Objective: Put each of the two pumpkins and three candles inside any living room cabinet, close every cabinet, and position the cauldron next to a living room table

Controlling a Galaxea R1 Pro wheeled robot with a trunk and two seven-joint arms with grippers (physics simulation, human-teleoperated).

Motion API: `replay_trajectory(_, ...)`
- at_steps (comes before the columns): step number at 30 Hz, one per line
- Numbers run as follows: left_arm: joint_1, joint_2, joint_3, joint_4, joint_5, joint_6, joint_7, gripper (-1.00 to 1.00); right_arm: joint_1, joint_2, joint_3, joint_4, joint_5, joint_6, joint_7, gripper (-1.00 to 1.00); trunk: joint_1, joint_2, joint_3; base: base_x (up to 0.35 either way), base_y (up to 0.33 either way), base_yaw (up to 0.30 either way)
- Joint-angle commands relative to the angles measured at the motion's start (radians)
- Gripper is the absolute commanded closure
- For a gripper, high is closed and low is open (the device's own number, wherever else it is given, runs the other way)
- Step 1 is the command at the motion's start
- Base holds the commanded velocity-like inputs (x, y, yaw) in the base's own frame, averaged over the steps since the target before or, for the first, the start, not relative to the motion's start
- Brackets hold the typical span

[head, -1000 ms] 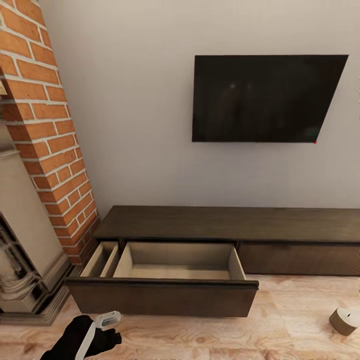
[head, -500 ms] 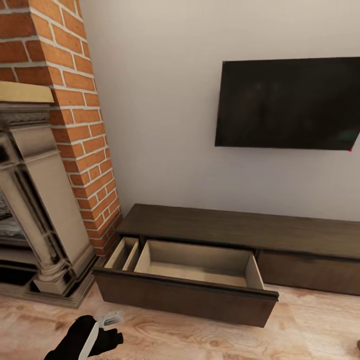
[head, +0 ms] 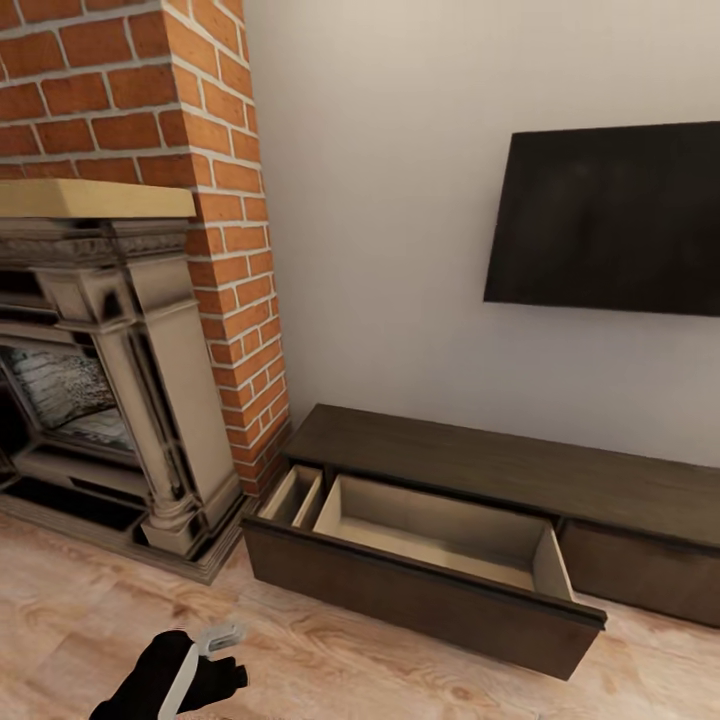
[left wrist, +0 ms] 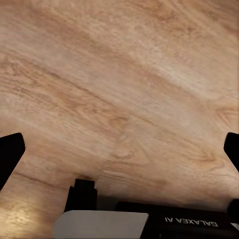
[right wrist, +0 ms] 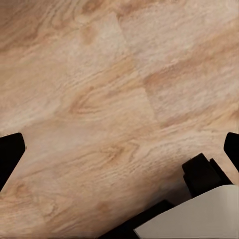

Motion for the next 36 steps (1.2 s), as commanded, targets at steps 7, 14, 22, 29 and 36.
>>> replay_trajectory(7, 0.000, 0.000, -0.001, 0.000, -0.001, 0.000, 0.000, -1.00, 0.000, 0.004, 0.069, -0.002, 0.000, -0.001, -0.002, -1.00, -0.027, 0.049, 0.022, -0.003, 0.001, 0.294)
replay_trajectory(14, 0.000, 0.000, -0.001, 0.000, -0.001, 0.000, 0.000, -1.00, 0.000, 0.005, 0.097, -0.003, 0.000, -0.021, -0.002, -1.00, -0.054, 0.098, 0.044, 0.000, 0.000, 0.294)
replay_trajectory(22, 0.000, 0.000, 0.001, 0.000, -0.002, 0.001, 0.000, -1.00, 0.000, 0.005, 0.100, -0.003, 0.000, -0.031, -0.002, -1.00, -0.084, 0.154, 0.069, 0.000, 0.000, 0.294)
replay_trajectory(29, 0.000, 0.000, 0.002, 0.000, -0.002, 0.002, 0.000, -1.00, 0.000, 0.005, 0.100, -0.003, 0.000, -0.032, -0.002, -1.00, -0.111, 0.203, 0.091, 0.000, 0.000, 0.294)
replay_trajectory(36, 0.000, 0.000, 0.002, 0.000, -0.002, 0.003, -0.001, -1.00, 0.000, 0.005, 0.102, -0.003, 0.000, -0.032, -0.001, -1.00, -0.138, 0.252, 0.113, 0.000, 0.000, 0.293)
